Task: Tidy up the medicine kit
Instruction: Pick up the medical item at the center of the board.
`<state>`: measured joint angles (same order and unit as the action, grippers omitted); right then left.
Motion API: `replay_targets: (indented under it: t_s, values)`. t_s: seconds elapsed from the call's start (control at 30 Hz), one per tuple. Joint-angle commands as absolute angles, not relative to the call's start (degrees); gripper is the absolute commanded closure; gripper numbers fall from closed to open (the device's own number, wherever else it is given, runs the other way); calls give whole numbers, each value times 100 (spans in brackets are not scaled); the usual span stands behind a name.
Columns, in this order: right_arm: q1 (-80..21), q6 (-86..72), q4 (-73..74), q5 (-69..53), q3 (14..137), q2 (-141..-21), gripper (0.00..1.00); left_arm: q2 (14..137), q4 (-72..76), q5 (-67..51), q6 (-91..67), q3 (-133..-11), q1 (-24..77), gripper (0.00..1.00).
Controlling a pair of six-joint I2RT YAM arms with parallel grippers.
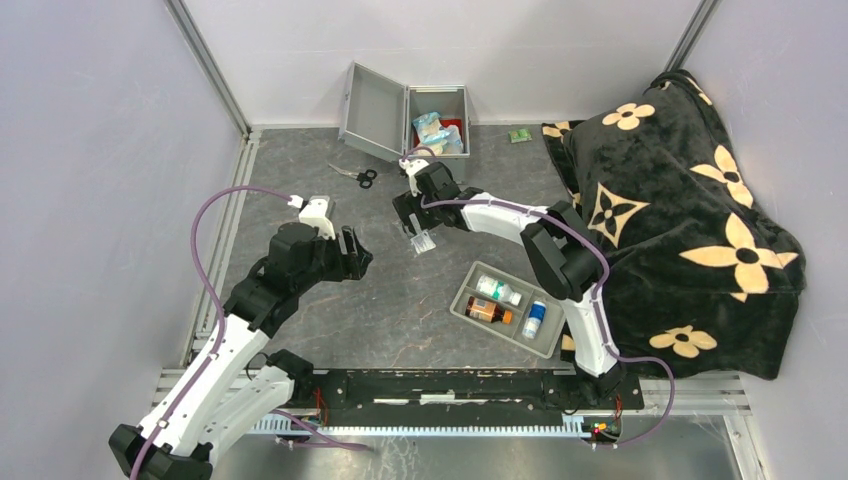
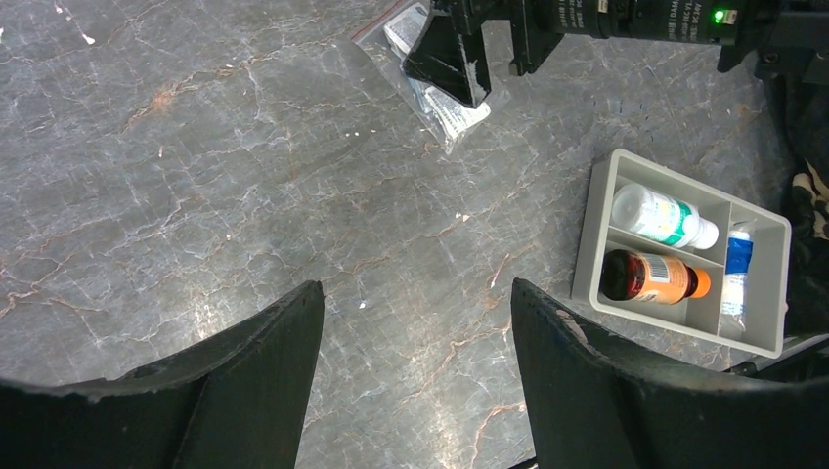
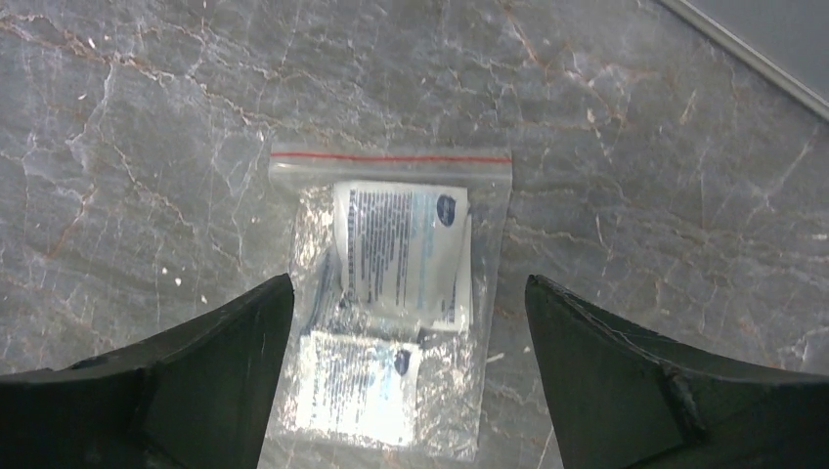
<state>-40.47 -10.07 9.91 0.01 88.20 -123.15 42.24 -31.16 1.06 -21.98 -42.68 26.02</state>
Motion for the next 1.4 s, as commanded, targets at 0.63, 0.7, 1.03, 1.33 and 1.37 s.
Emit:
replay_targets:
  t_s: [0.63,0.7,1.03,1.33,1.37]
  values:
    - [-4147,-817,1068,17,9189,-12570,41,4256,-3005,224,-2039,-4298,2602,23]
    - [-4135,-831,909,-271,9074,-12488,49,4238,-3020,256,-2047,-4308,2602,23]
    - [-4128,-835,694,-326,8869,-11968,64,4210,-3023,286,-2059,-4311,2608,23]
    - [-3919,-993,544,-588,8896,-11219,66,4210,-3025,293,-2057,-4311,2602,23]
    - [-3868,-993,523,-588,8935,-11160,67,4213,-3028,290,-2057,-4315,2608,23]
